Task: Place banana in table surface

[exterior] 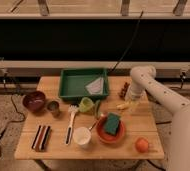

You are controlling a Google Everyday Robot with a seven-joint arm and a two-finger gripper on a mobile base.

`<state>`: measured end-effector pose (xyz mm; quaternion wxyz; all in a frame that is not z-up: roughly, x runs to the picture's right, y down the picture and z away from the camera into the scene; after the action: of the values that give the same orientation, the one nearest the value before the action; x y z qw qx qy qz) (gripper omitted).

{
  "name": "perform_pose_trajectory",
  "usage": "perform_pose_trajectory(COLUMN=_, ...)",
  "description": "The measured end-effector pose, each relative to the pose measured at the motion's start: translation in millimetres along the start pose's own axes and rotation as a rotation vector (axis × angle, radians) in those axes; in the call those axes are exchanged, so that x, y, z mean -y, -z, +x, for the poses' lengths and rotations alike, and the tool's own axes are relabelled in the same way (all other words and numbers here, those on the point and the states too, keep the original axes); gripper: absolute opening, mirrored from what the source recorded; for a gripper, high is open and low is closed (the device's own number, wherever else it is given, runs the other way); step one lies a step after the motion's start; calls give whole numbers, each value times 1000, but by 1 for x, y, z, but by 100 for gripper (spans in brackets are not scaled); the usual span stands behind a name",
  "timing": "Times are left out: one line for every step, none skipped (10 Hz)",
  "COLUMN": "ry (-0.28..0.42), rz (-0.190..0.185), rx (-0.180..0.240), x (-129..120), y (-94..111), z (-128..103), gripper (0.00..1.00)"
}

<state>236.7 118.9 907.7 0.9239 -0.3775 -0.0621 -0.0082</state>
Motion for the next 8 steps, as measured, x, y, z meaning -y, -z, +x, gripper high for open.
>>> perform_pose_trajectory(ry=0, rz=-5, rx=-2, x=-2, y=-1, z=0, gripper=47)
perform_pose_trajectory(ry=0, rz=-11, rx=-2, x=-4, y=-3, z=0, gripper=38)
perform_pose_trajectory(ry=-4, rz=-16, rx=0, x=-7, y=-3, z=-1, gripper=27)
perform_pose_trajectory(ry=-9, rz=-19, rx=3, x=-10, y=-3, z=-1, gripper=19)
perform_pose_trajectory(ry=-16, rz=-16, rx=15, x=-13, y=2, z=-3, gripper=7)
perform_pose_trajectory(ry=-21, rz=-11, rx=25, x=-16, y=9, z=-5, gripper=2)
perform_pose_trajectory(ry=-25, rz=-1, rx=38, x=-17, y=20, z=-7, gripper=0)
perform_pose_trajectory(ry=-25, rz=11, rx=46, x=-18, y=33, z=-8, gripper=0)
